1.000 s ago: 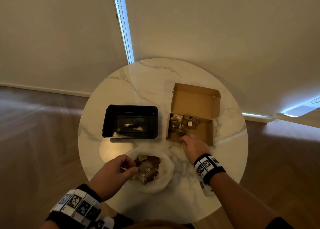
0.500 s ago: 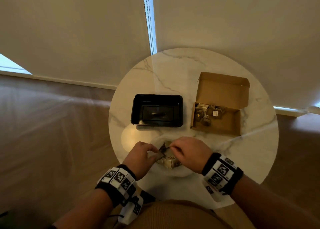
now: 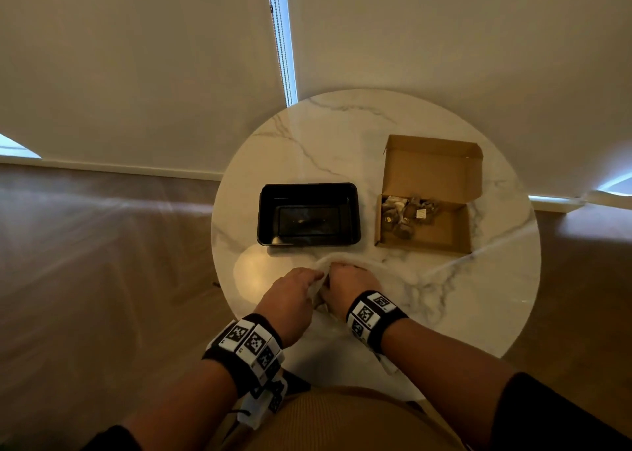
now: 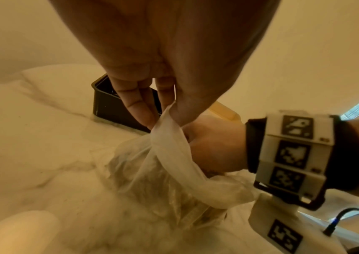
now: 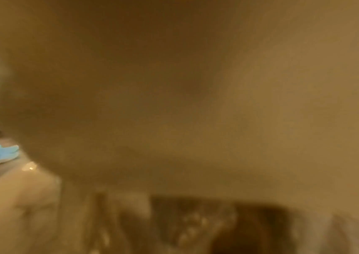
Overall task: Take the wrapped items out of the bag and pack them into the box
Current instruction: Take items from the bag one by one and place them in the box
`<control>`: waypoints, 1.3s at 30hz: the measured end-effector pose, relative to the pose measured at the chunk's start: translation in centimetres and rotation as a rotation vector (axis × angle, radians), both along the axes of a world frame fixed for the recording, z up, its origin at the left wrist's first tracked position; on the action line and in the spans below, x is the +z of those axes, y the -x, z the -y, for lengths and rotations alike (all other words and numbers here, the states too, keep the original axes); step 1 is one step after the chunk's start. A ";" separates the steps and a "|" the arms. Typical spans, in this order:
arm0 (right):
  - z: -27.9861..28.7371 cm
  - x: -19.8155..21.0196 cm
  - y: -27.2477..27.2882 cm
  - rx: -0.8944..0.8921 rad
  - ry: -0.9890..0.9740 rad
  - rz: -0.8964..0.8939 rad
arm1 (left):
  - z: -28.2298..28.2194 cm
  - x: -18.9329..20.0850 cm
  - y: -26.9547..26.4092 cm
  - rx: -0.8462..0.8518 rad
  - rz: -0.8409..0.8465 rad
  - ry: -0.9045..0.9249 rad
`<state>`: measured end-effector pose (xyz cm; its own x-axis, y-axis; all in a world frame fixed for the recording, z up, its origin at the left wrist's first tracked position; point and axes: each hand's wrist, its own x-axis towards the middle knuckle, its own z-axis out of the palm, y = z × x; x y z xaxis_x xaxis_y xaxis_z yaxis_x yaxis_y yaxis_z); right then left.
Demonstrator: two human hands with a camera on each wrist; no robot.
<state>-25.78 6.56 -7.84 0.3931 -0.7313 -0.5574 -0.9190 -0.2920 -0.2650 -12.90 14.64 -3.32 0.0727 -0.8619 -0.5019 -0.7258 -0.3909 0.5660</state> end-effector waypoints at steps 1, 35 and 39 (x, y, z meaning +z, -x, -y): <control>0.0 -0.3 -0.1 0.001 0.014 -0.008 | 0.1 0.0 -0.1 -0.015 0.003 0.011; -1.8 6.4 9.9 -0.349 -0.376 0.952 | 4.0 3.1 -0.3 0.158 -0.627 -0.114; -1.7 6.7 9.7 -0.317 -0.408 0.971 | 4.4 3.1 -0.3 0.280 -0.900 -0.354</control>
